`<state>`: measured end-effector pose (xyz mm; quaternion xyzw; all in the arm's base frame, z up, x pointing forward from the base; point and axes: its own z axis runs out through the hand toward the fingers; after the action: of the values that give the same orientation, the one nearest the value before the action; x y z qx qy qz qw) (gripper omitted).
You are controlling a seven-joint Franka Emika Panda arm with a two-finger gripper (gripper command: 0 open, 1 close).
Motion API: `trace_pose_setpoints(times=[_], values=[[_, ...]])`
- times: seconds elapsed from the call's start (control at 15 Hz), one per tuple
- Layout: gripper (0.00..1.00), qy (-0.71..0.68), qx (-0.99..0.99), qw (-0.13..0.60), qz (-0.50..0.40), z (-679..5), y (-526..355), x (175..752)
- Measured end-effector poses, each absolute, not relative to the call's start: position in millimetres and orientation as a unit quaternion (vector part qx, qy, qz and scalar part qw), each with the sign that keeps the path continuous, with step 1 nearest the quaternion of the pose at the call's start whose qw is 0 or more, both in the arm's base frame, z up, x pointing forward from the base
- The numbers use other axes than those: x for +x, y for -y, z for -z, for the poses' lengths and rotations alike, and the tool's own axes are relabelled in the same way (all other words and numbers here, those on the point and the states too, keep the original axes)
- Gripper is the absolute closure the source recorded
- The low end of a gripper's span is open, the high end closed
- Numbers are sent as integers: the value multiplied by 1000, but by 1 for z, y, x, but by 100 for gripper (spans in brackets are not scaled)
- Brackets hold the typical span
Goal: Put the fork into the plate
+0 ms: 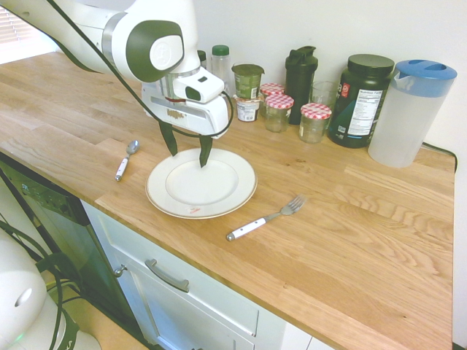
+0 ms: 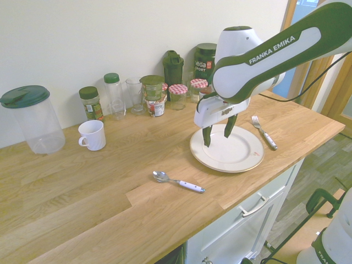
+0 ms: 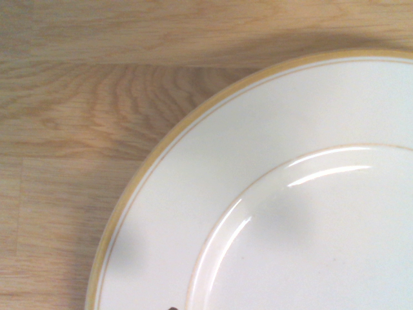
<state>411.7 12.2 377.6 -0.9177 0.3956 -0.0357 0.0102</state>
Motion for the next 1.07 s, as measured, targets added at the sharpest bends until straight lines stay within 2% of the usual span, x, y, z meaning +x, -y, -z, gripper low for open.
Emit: trace_pose_setpoints(times=[0.33, 0.6, 0.8, 1.07], values=[[0, -437, -898, 32, 44, -374, 1, 411], [0, -485, -868, 70, 77, -376, 29, 378], [0, -509, -848, 93, 111, -405, 55, 367], [0, -561, -815, 104, 103, -404, 94, 360]])
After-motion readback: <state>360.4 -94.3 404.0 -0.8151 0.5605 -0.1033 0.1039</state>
